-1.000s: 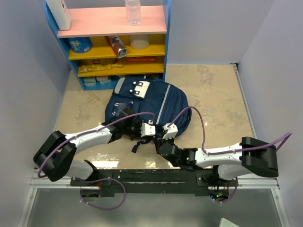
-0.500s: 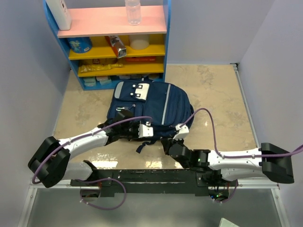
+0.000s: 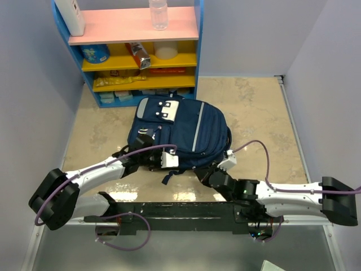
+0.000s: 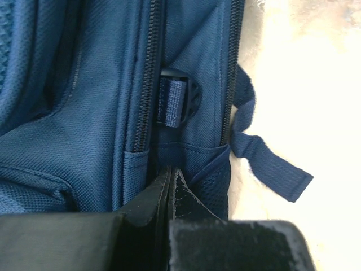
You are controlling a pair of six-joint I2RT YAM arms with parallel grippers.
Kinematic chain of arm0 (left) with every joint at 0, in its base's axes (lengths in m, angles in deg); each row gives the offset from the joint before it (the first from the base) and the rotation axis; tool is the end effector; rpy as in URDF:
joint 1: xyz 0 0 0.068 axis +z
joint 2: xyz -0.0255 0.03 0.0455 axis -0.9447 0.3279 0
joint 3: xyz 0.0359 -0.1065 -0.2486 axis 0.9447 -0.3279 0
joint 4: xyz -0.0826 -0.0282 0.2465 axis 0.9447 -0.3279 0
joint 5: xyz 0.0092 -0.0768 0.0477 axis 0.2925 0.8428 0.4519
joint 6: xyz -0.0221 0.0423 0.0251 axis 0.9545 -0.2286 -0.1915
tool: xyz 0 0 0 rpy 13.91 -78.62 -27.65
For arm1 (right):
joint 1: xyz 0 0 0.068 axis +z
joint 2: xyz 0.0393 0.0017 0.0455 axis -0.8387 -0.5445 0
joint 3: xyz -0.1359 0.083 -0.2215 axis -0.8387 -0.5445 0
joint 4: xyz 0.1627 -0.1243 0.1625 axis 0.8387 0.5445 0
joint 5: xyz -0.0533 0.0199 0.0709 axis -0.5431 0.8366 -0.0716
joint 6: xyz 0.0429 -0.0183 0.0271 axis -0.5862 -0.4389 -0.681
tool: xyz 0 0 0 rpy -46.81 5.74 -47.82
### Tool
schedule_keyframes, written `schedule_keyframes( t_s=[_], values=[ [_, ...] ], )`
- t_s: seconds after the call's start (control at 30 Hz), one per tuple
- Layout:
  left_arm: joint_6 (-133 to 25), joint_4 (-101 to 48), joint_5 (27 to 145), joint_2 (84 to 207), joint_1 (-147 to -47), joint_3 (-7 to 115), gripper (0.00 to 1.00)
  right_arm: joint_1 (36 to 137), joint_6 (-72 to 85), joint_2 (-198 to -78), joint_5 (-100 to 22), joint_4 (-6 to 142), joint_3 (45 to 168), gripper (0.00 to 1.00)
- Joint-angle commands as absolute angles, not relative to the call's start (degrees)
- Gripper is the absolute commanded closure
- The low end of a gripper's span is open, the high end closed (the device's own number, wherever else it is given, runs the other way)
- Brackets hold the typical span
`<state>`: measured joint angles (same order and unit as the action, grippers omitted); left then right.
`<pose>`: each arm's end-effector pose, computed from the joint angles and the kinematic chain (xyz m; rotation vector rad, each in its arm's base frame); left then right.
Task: Pack the student bag
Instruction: Zip the student bag at the center of the board.
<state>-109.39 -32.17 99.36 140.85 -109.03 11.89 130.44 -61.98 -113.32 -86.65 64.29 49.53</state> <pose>0.1758 -0.1549 0.1744 1.6523 1.6104 -0.3917 0.0755 0.1742 0.1751 0.4387 2.0861 0.8701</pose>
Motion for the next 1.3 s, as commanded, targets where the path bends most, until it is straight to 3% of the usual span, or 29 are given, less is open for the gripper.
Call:
schedule_keyframes(
  t_s=[0.0,0.13,0.5,0.7,0.83,0.93,1.07,1.13,1.27],
  values=[
    [-110.97,-35.89,93.34,140.03,-106.54,10.37,1.0,129.52,-82.58,-106.11,-88.34,70.74,44.68,1.0],
    [-110.8,-36.07,93.25,139.68,-106.45,10.37,1.0,129.34,-92.33,-100.66,-90.88,71.78,41.86,1.0],
    [-115.45,-38.97,94.74,138.01,-96.62,9.32,1.0,129.17,-84.64,-95.12,-103.18,93.23,51.0,1.0],
    [-118.62,-39.15,95.27,138.88,-89.6,7.56,1.0,128.55,-77.87,-92.83,-107.94,91.31,50.74,1.0],
    [-119.85,-39.5,96.15,141.17,-85.89,8.61,1.0,125.75,-70.31,-99.2,-98.39,75.98,47.06,1.0],
    [-120.11,-40.02,97.29,141.61,-82.91,10.1,1.0,122.58,-68.21,-108.87,-85.99,72.07,49.4,0.89],
    [-121.34,-42.65,99.13,141.96,-78.51,13.0,1.0,122.57,-62.93,-123.73,-80.35,76.35,56.79,0.63],
    [-122.13,-43.62,100.36,141.96,-76.31,14.31,1.0,122.49,-60.12,-124.03,-80.43,77.85,58.72,0.59],
    [-122.49,-45.47,101.68,141.44,-74.73,15.38,1.0,122.57,-56.07,-118.33,-81.92,80.4,59.0,0.41]
  ],
)
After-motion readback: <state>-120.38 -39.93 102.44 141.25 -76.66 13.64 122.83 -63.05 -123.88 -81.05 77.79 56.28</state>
